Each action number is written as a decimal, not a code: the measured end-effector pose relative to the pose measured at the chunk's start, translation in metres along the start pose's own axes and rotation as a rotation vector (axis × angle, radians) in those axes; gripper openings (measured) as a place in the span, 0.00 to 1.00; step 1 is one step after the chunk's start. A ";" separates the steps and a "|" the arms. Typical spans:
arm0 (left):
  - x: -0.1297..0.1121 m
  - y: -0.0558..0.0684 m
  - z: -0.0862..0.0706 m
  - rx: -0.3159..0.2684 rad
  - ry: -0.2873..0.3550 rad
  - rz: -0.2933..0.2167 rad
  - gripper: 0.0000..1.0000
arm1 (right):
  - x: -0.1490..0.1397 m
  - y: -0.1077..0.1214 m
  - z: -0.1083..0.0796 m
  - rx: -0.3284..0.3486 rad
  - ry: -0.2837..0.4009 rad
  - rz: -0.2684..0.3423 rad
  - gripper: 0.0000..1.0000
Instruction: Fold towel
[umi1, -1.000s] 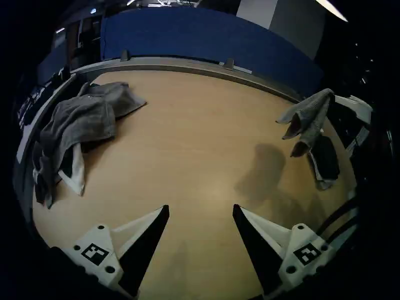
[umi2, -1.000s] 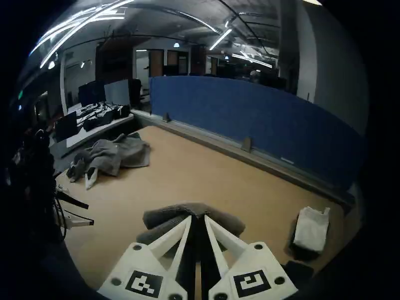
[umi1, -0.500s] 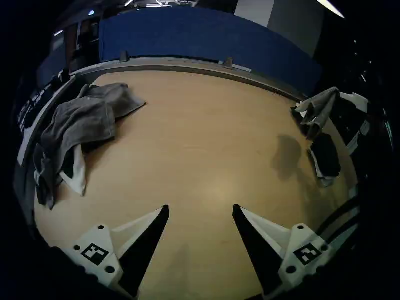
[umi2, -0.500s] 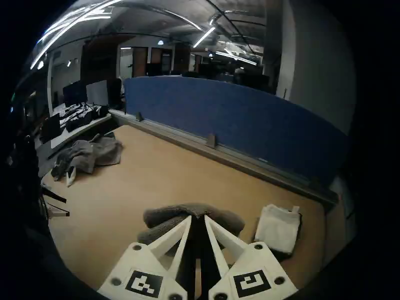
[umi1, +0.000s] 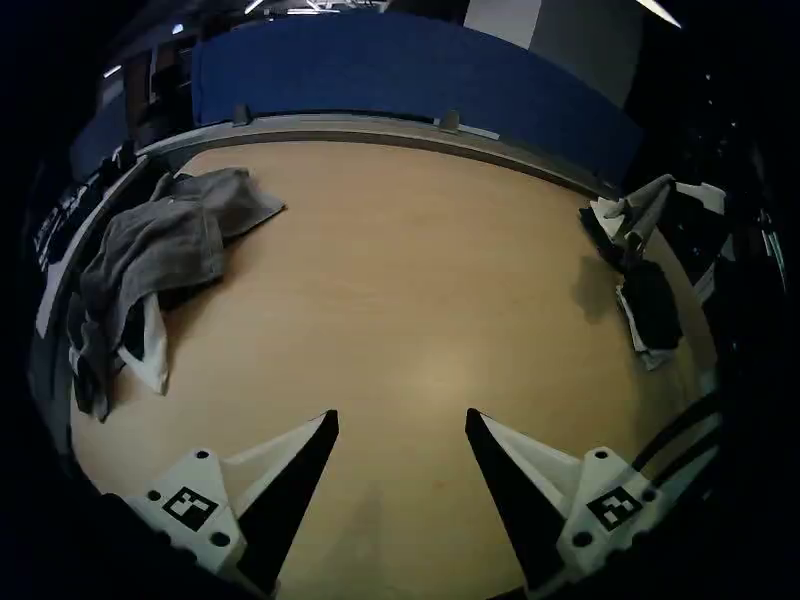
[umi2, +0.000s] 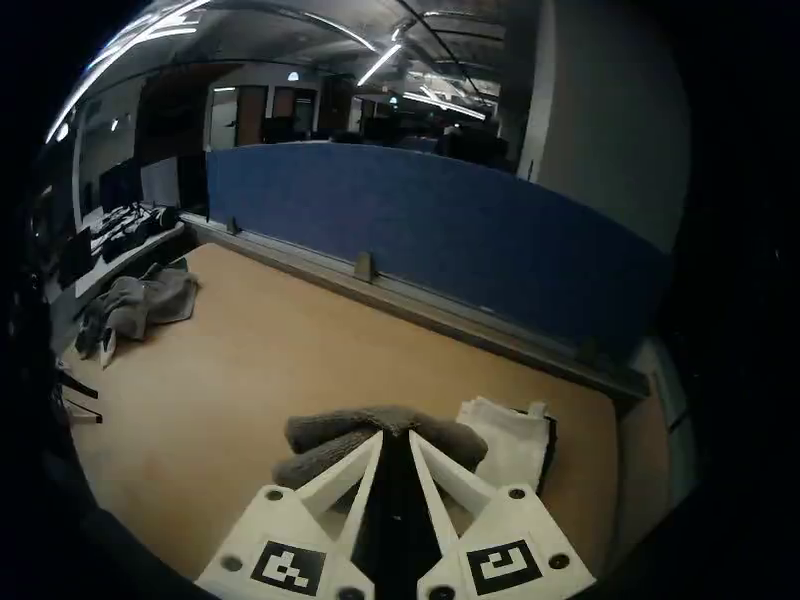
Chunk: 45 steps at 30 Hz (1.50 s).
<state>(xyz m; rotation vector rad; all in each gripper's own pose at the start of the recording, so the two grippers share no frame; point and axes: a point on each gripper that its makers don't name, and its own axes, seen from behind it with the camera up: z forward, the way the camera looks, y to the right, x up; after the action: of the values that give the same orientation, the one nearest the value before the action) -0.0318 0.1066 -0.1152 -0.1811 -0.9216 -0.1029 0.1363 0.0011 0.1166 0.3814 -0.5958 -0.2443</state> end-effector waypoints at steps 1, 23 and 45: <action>0.000 0.000 0.000 0.001 0.000 0.002 0.94 | -0.001 0.002 0.001 -0.001 -0.001 0.004 0.02; 0.003 0.015 0.007 0.000 -0.027 0.043 0.94 | -0.115 0.045 -0.057 -0.101 -0.074 0.167 0.02; 0.002 0.033 0.009 -0.005 -0.050 0.095 0.94 | -0.297 0.044 -0.074 -0.182 -0.267 0.416 0.02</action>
<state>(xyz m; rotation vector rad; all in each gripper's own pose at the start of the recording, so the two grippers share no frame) -0.0326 0.1411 -0.1119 -0.2332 -0.9611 -0.0128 -0.0535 0.1600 -0.0695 0.0421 -0.8926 0.0526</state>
